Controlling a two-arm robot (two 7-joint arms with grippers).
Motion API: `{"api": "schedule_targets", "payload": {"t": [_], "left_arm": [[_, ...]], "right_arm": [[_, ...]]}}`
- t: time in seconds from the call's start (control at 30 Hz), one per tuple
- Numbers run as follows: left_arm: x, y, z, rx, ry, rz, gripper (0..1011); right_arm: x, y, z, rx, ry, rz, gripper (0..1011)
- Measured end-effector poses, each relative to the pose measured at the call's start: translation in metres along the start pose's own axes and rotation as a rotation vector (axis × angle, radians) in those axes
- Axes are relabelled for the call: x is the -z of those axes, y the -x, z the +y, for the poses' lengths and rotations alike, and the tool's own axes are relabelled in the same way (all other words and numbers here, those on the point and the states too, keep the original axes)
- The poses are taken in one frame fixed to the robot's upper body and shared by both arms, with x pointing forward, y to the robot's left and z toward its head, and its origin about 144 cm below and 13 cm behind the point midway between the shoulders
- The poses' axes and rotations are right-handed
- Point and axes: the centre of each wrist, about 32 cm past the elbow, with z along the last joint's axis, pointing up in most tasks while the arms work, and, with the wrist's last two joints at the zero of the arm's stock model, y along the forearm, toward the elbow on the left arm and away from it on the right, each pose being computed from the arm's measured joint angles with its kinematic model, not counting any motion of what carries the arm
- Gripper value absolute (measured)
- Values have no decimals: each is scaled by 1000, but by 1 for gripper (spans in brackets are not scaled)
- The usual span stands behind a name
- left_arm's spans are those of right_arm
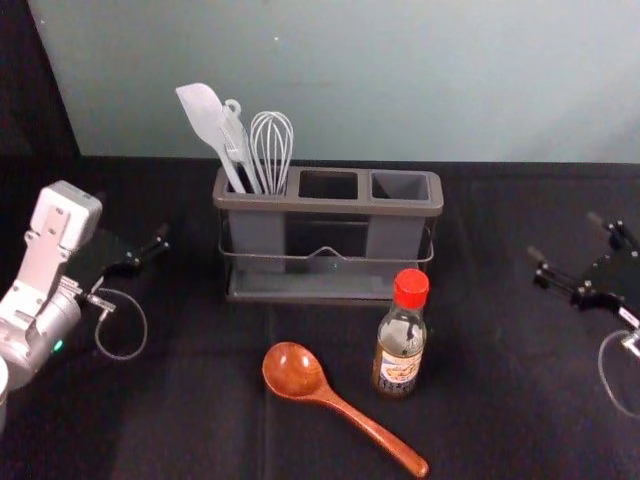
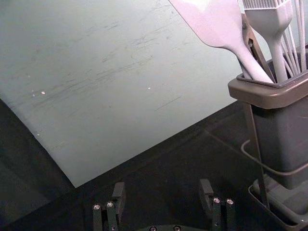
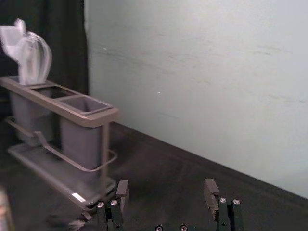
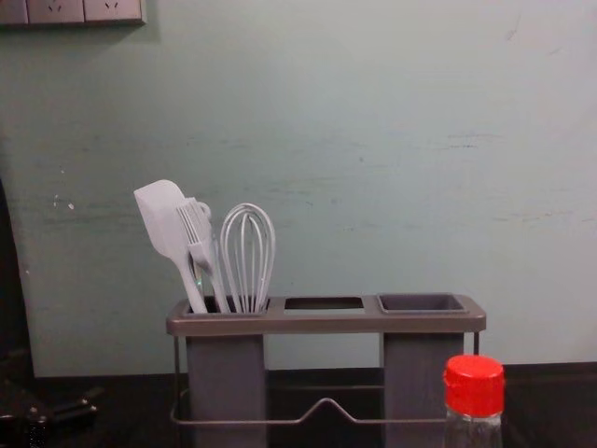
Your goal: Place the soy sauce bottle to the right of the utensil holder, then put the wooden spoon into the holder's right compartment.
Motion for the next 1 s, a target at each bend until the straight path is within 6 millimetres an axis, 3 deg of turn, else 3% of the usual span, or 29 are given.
{"api": "schedule_targets", "payload": {"t": [0.6,1.0], "left_arm": [[0,0,0,0,0,0,1005],[0,0,0,0,0,0,1005]], "right_arm": [[-15,5,-36,-247,-30,61,1002],[-16,9,-34,-409,-83,62,1003]]}}
